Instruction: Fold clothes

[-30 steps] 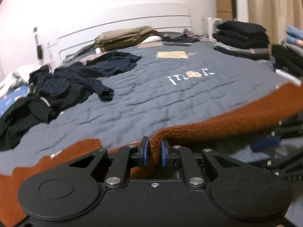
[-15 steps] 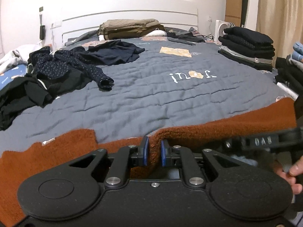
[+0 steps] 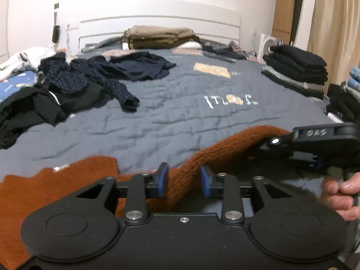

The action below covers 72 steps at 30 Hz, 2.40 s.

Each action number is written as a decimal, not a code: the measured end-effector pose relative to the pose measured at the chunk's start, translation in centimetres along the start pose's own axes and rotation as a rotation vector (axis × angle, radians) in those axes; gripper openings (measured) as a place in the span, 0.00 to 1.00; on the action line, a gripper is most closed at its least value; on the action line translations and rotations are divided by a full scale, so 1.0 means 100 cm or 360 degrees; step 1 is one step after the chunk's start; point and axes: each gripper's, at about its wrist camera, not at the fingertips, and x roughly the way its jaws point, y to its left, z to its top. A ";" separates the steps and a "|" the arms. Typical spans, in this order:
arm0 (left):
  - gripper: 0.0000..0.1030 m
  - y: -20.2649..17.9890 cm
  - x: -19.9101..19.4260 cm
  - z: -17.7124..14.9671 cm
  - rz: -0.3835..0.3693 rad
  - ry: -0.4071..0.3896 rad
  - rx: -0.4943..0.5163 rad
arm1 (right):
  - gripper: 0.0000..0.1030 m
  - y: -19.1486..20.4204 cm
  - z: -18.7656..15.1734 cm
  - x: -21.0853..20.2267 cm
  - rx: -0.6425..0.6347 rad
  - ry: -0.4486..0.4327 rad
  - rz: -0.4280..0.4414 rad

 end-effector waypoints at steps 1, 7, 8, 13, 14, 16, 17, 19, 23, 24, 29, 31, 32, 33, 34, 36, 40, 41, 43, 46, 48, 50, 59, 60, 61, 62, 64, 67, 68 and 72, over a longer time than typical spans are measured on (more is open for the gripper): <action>0.50 0.002 -0.003 0.001 0.0011 -0.0017 -0.0009 | 0.00 0.004 0.003 -0.003 0.0004 -0.0010 0.0019; 0.56 -0.002 -0.022 0.001 -0.0022 -0.0038 0.0078 | 0.00 0.023 0.016 -0.019 0.0085 0.0008 0.0060; 0.56 -0.005 -0.025 0.000 -0.0036 -0.0038 0.0120 | 0.00 0.027 0.016 -0.020 0.0046 0.0034 0.0042; 0.56 -0.036 -0.030 -0.021 -0.0228 0.0060 0.0445 | 0.00 0.038 0.011 -0.022 -0.0141 0.0156 -0.0083; 0.55 -0.044 -0.030 -0.026 -0.0280 0.0085 0.0522 | 0.00 0.037 0.010 -0.021 -0.0167 0.0193 -0.0112; 0.54 -0.057 -0.028 -0.038 -0.0319 0.0115 0.0665 | 0.00 0.037 0.006 -0.021 -0.0212 0.0227 -0.0155; 0.48 -0.064 -0.027 -0.043 -0.0334 0.0128 0.0735 | 0.00 0.037 0.005 -0.021 -0.0240 0.0258 -0.0168; 0.40 -0.069 -0.021 -0.050 -0.0342 0.0168 0.0795 | 0.03 0.040 0.002 -0.021 -0.0290 0.0322 -0.0185; 0.40 -0.071 0.000 -0.057 -0.0258 0.0223 0.0821 | 0.03 0.043 -0.003 -0.022 -0.0388 0.0375 -0.0206; 0.40 -0.069 0.005 -0.058 -0.0200 0.0221 0.0815 | 0.03 0.043 -0.004 -0.022 -0.0402 0.0383 -0.0217; 0.40 -0.056 0.032 -0.052 -0.0032 0.0225 0.0687 | 0.03 0.038 -0.005 -0.022 -0.0412 0.0387 -0.0261; 0.40 -0.053 0.039 -0.049 0.0002 0.0235 0.0644 | 0.03 0.036 -0.004 -0.022 -0.0419 0.0390 -0.0275; 0.42 -0.052 0.042 -0.048 0.0012 0.0243 0.0638 | 0.03 0.034 -0.004 -0.022 -0.0421 0.0394 -0.0281; 0.43 -0.052 0.044 -0.047 0.0018 0.0253 0.0636 | 0.03 0.033 -0.003 -0.022 -0.0422 0.0397 -0.0286; 0.45 -0.052 0.046 -0.047 0.0025 0.0262 0.0635 | 0.04 0.031 -0.003 -0.022 -0.0425 0.0403 -0.0293; 0.45 -0.056 0.043 -0.046 0.0037 0.0267 0.0663 | 0.04 0.027 -0.003 -0.021 -0.0420 0.0409 -0.0316; 0.56 -0.068 0.041 -0.052 -0.0023 0.0260 0.0757 | 0.04 0.022 -0.001 -0.025 -0.0403 0.0407 -0.0335; 0.56 -0.073 0.044 -0.057 0.0001 0.0268 0.0814 | 0.04 0.021 0.000 -0.026 -0.0400 0.0407 -0.0337; 0.57 -0.077 0.051 -0.064 0.0045 0.0263 0.0859 | 0.04 0.022 -0.001 -0.026 -0.0400 0.0410 -0.0335; 0.46 -0.074 0.058 -0.063 0.0028 0.0236 0.0730 | 0.04 0.023 -0.001 -0.026 -0.0412 0.0419 -0.0330; 0.44 -0.072 0.060 -0.063 0.0035 0.0218 0.0693 | 0.04 0.022 -0.002 -0.027 -0.0417 0.0431 -0.0331; 0.28 -0.071 0.061 -0.062 0.0055 0.0195 0.0676 | 0.04 0.022 -0.002 -0.027 -0.0413 0.0433 -0.0336; 0.06 -0.065 0.058 -0.056 0.0146 0.0208 0.0712 | 0.04 0.020 0.001 -0.032 -0.0411 0.0428 -0.0332; 0.07 -0.068 0.058 -0.059 0.0158 0.0211 0.0764 | 0.04 0.020 0.001 -0.032 -0.0412 0.0433 -0.0333; 0.08 -0.070 0.058 -0.062 0.0173 0.0213 0.0823 | 0.04 0.019 0.001 -0.032 -0.0412 0.0439 -0.0335; 0.10 -0.073 0.057 -0.064 0.0187 0.0216 0.0883 | 0.04 0.019 0.001 -0.032 -0.0412 0.0444 -0.0337; 0.13 -0.078 0.059 -0.070 0.0223 0.0203 0.0975 | 0.04 0.018 0.000 -0.033 -0.0416 0.0450 -0.0337; 0.13 -0.081 0.063 -0.076 0.0257 0.0200 0.1023 | 0.04 0.018 -0.002 -0.032 -0.0418 0.0467 -0.0337; 0.13 -0.080 0.064 -0.076 0.0259 0.0200 0.1022 | 0.04 0.018 -0.002 -0.032 -0.0420 0.0473 -0.0338; 0.06 -0.073 0.062 -0.069 0.0187 0.0216 0.0900 | 0.04 0.019 -0.005 -0.030 -0.0434 0.0497 -0.0339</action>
